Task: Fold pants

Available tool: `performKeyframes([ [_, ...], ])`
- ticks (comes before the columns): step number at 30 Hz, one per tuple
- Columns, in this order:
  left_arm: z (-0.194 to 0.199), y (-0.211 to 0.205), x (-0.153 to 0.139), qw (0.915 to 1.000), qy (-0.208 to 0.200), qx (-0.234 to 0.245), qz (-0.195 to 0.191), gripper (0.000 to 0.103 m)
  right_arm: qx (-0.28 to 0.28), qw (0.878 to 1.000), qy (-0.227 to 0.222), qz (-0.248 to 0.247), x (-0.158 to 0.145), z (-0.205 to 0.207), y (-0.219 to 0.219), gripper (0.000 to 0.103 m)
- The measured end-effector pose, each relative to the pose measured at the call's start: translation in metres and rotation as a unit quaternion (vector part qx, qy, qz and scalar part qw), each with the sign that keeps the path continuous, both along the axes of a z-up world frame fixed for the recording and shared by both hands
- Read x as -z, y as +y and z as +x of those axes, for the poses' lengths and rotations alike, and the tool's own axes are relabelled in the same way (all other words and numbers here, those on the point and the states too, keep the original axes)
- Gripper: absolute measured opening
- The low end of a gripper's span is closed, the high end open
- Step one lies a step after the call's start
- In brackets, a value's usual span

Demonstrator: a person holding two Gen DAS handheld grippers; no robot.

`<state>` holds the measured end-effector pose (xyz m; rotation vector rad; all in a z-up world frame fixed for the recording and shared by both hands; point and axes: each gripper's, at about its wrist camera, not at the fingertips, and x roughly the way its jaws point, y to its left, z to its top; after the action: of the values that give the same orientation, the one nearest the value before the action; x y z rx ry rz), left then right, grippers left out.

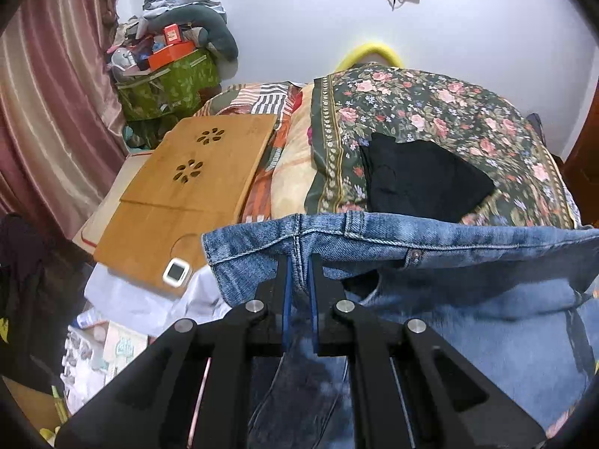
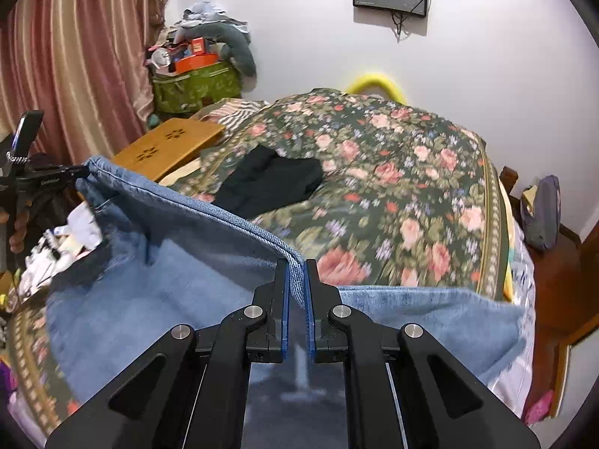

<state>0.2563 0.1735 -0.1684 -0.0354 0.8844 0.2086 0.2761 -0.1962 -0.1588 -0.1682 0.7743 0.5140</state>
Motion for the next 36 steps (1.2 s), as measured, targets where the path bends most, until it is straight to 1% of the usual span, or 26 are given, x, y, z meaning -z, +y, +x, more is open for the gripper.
performKeyframes([
  [3,-0.031,0.001,-0.002,1.0000,-0.005,0.003,-0.005,0.007,0.003,1.000,0.002,0.009,0.005,-0.026,0.001,0.006],
  [5,-0.050,0.001,0.000,1.0000,-0.006,0.002,-0.005,0.007,0.010,1.000,0.007,0.026,0.010,-0.042,-0.001,0.006],
  [10,-0.089,0.000,0.015,1.0000,0.005,0.003,0.001,0.007,0.015,0.998,0.017,0.057,0.019,-0.078,-0.003,0.006],
  [12,-0.102,0.003,0.024,0.9999,0.014,0.001,-0.008,0.007,0.013,0.998,0.023,0.065,0.021,-0.088,-0.001,0.006],
  [15,-0.119,0.006,0.040,0.9993,0.029,-0.004,-0.025,0.007,0.015,0.997,0.027,0.065,0.027,-0.102,0.002,0.006],
  [20,-0.141,0.006,0.068,0.9969,0.057,-0.012,-0.052,0.006,0.015,0.997,0.048,0.054,0.044,-0.115,0.004,0.006],
  [22,-0.146,0.004,0.080,0.9959,0.074,-0.018,-0.049,0.000,0.013,0.997,0.060,0.051,0.052,-0.119,0.004,0.006],
  [23,-0.148,0.004,0.085,0.9954,0.083,-0.019,-0.042,0.000,0.013,0.996,0.068,0.052,0.056,-0.121,0.004,0.006],
  [25,-0.152,0.004,0.091,0.9942,0.095,-0.015,-0.046,0.000,0.011,0.996,0.079,0.052,0.065,-0.123,0.003,0.006],
  [26,-0.153,0.005,0.093,0.9939,0.099,-0.014,-0.046,0.000,0.010,0.996,0.077,0.053,0.065,-0.125,0.003,0.007],
  [29,-0.157,0.004,0.084,0.9950,0.094,-0.015,-0.032,0.001,0.006,0.995,0.081,0.059,0.060,-0.125,0.001,0.010],
  [33,-0.156,0.004,0.053,0.9979,0.060,-0.012,-0.021,0.005,0.002,0.994,0.086,0.065,0.048,-0.128,-0.006,0.011],
  [34,-0.153,0.003,0.046,0.9983,0.054,-0.011,-0.020,0.009,0.005,0.994,0.085,0.069,0.043,-0.127,-0.011,0.011],
  [35,-0.149,0.002,0.038,0.9987,0.046,-0.009,-0.020,0.015,0.009,0.994,0.082,0.073,0.038,-0.125,-0.016,0.012],
  [36,-0.145,0.000,0.030,0.9990,0.039,-0.007,-0.022,0.019,0.014,0.994,0.080,0.078,0.033,-0.124,-0.022,0.013],
])
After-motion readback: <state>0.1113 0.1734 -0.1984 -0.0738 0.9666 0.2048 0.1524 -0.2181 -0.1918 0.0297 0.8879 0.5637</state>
